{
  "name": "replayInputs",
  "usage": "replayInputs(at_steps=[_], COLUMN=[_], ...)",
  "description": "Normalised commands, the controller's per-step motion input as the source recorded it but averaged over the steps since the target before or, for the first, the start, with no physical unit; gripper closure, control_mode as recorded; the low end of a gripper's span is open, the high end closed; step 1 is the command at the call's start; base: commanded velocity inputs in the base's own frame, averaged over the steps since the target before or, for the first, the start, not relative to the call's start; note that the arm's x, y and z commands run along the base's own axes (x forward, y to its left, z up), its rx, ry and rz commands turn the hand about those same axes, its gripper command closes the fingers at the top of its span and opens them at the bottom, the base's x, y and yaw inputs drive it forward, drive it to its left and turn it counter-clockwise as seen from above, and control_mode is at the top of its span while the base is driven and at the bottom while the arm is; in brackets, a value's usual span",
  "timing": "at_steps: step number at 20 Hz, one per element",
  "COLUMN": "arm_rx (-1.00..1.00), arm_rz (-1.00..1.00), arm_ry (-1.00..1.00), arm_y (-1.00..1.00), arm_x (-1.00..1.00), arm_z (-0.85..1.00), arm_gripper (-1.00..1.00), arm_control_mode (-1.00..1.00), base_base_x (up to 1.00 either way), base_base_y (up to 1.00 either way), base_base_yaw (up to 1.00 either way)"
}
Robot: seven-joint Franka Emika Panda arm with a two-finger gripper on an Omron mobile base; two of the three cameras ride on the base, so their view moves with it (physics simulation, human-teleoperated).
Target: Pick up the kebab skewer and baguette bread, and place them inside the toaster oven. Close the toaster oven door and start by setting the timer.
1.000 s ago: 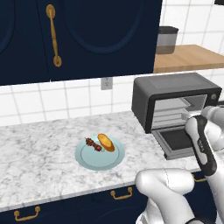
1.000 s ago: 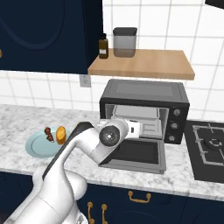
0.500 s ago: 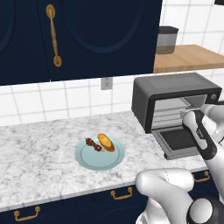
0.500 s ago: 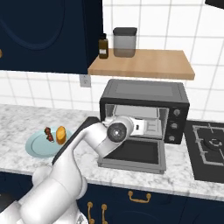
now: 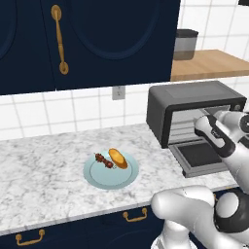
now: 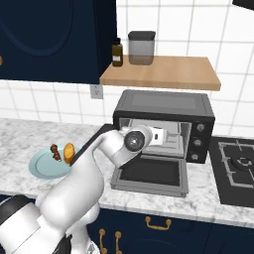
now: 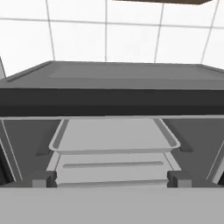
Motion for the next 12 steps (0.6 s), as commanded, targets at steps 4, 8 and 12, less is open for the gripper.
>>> replayInputs(at_steps=[4,8,12], arm_rx=[0.01,0.04,0.02], arm_rz=[0.00,0.00,0.00], arm_ry=[-0.16,-0.08,0.00], arm_y=[0.00,-0.01,-0.01], arm_x=[0.04,0.12,0.41], arm_z=[-0.42,-0.07,0.00], arm_gripper=[-1.00,-1.00,-1.00], arm_control_mode=[-1.00,-1.00,-1.00], base_base_x=[0.00,0.00,0.00], base_base_y=[0.00,0.00,0.00], base_base_yaw=[0.00,0.00,0.00])
